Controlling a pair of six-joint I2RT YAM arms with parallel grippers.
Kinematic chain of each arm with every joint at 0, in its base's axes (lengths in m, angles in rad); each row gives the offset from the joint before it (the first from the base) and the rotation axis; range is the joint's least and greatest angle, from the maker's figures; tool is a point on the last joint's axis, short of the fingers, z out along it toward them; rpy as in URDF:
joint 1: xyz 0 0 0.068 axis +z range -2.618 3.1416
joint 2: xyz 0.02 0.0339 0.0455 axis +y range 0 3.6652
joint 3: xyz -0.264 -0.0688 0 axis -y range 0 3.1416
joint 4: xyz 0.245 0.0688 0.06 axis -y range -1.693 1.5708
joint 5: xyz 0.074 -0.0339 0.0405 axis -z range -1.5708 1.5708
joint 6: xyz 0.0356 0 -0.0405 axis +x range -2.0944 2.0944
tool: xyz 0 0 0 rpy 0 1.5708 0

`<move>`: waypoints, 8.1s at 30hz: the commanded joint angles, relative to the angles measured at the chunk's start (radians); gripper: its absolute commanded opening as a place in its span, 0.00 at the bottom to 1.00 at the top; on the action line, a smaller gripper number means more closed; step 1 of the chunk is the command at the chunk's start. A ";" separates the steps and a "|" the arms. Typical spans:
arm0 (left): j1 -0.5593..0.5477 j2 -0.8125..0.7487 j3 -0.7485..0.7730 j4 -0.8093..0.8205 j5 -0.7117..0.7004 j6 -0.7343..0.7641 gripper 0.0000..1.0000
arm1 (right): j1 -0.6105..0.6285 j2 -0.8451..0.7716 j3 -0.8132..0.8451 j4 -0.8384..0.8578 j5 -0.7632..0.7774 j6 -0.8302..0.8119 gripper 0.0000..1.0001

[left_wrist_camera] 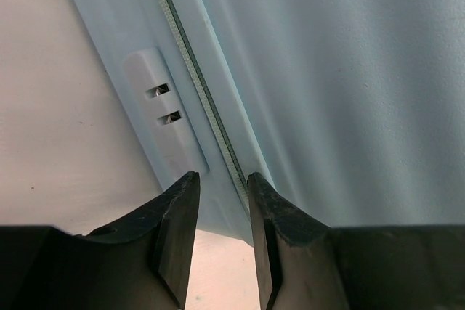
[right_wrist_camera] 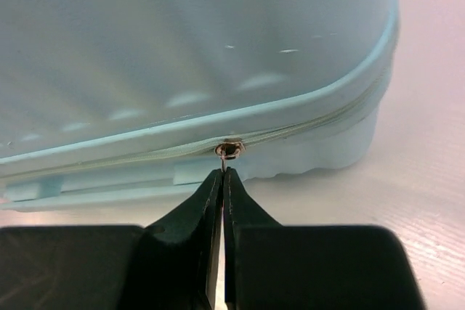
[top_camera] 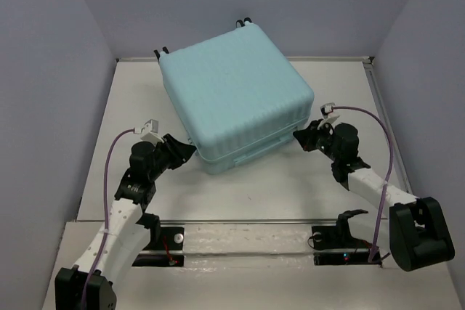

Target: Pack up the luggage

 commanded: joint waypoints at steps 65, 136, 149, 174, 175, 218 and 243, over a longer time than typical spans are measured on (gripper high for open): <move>0.296 1.258 1.293 -0.058 0.141 0.048 0.99 | 1.214 0.124 0.130 -0.176 0.578 0.341 0.72; 0.329 1.197 1.164 0.111 0.139 -0.108 0.82 | 0.101 -0.232 -0.043 -0.269 0.001 0.278 0.41; 0.276 1.327 1.331 0.100 0.155 -0.191 0.87 | 0.150 -0.221 -0.035 -0.284 0.001 0.269 0.41; 0.297 1.340 1.284 0.270 0.164 -0.282 0.06 | 0.168 -0.170 0.007 -0.352 0.035 0.254 0.62; 0.320 1.294 1.219 0.287 0.149 -0.263 0.06 | 0.168 -0.141 0.017 -0.316 0.046 0.269 0.57; 0.461 0.283 0.428 0.102 -0.040 -0.009 0.99 | 0.389 -0.433 -0.052 -0.470 -0.044 0.235 0.43; 0.252 -0.157 0.434 -0.174 -0.141 0.221 0.35 | 0.577 -0.157 -0.083 -0.010 0.214 0.231 0.53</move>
